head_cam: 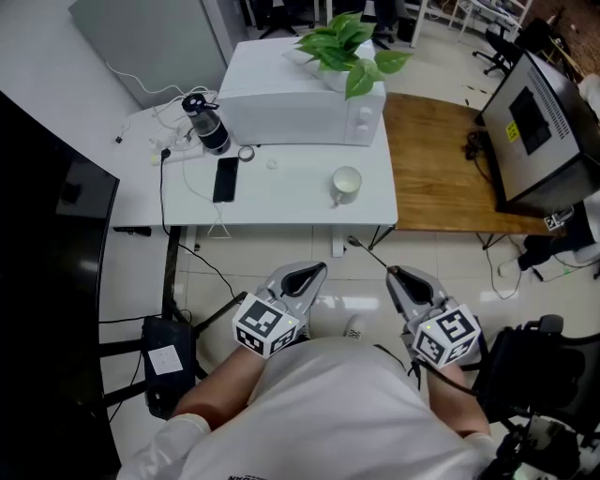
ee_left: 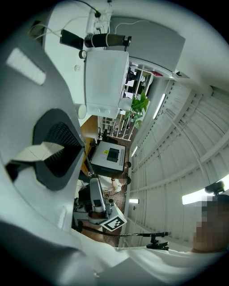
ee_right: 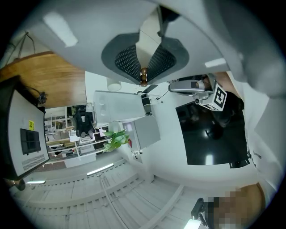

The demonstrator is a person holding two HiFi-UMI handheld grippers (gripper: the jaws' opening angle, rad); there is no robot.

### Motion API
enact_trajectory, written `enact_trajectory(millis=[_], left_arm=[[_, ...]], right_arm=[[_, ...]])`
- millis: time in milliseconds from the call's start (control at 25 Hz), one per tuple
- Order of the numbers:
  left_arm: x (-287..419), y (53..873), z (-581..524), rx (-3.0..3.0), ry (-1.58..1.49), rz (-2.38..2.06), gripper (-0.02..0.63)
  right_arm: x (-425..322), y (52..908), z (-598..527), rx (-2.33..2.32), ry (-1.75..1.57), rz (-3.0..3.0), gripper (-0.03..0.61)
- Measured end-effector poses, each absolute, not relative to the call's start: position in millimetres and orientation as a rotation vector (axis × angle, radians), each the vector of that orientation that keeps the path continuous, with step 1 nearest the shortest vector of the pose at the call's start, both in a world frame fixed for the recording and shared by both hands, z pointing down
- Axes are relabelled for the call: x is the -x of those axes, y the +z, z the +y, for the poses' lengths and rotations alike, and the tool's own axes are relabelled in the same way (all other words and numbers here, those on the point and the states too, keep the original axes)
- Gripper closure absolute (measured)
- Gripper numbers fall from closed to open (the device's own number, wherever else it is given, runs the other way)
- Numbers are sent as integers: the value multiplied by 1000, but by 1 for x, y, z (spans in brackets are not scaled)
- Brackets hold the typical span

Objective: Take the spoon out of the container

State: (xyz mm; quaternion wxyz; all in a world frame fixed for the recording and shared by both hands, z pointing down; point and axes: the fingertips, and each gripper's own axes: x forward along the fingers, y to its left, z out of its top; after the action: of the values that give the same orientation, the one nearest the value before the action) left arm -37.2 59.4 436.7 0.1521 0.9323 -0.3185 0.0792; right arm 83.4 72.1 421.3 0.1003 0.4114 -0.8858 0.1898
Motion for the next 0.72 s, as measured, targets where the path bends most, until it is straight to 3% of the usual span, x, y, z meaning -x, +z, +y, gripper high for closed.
enact_trajectory(millis=[720], left_arm=[[34, 439, 63, -2679, 244, -896, 610]], right_arm=[[-86, 424, 76, -1216, 570, -2606, 526]])
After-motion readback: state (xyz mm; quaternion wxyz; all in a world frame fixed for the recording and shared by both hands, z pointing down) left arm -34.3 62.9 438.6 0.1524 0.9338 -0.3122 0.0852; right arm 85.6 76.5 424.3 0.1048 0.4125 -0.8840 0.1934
